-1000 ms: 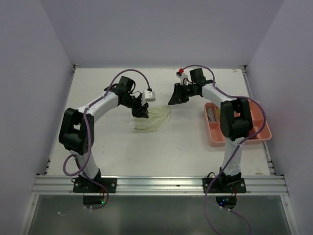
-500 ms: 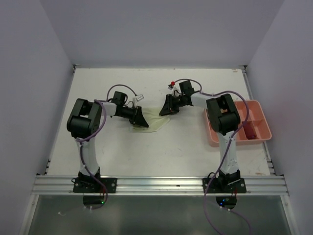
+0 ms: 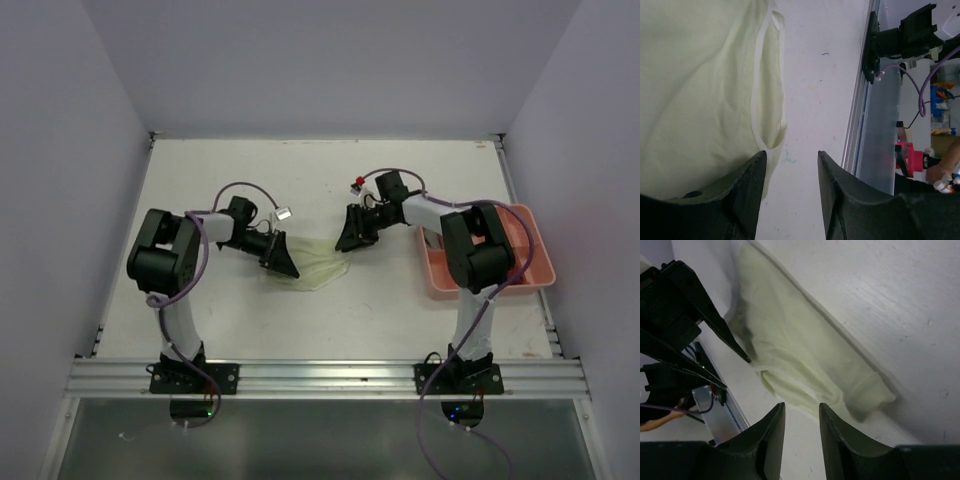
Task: Roll the underwear
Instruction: Fold the underwear
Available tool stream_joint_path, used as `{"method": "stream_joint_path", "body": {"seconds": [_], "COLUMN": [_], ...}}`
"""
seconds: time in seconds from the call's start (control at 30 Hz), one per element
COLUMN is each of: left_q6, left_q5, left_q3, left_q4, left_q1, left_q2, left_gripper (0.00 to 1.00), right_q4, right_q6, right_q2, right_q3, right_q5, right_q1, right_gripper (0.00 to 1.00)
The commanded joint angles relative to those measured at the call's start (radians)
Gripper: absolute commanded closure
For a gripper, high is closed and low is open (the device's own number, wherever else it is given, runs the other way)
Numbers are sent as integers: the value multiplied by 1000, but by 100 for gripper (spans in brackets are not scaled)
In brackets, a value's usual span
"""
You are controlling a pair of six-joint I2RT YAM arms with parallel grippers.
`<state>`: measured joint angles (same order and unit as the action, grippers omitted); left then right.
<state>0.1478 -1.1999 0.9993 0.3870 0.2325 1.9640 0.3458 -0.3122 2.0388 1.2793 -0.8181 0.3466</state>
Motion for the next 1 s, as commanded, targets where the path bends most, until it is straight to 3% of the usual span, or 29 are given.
{"method": "stream_joint_path", "body": {"seconds": [0.0,0.1,0.17,0.23,0.3,0.43,0.6,0.97], "left_q6": [168,292,461,602,769,1244,1438,1484], "left_q5": [19,100,158,285,433,491,470,433], "left_q3": [70,157,194,173,49,-209,-479,-564], "left_q4": [142,235,326,352,282,199,-40,-200], "left_q1": [1,1,1,1,-2,-28,-55,-55], "left_q2": [-181,-261,-296,-368,-433,-609,-726,-717], "left_gripper": [50,48,47,47,47,47,48,51], "right_q4": [42,100,142,168,202,98,10,-142], "right_q6": [61,164,266,466,665,834,959,1054], "right_q2": [-144,-183,-209,-262,-287,-344,-330,-281], "right_q3": [48,113,123,106,72,-36,-130,-245], "right_q5": [-26,-44,-44,31,173,324,379,422], "right_q1": [5,21,41,93,182,330,449,529], "right_gripper": [62,62,62,61,61,60,58,58]}}
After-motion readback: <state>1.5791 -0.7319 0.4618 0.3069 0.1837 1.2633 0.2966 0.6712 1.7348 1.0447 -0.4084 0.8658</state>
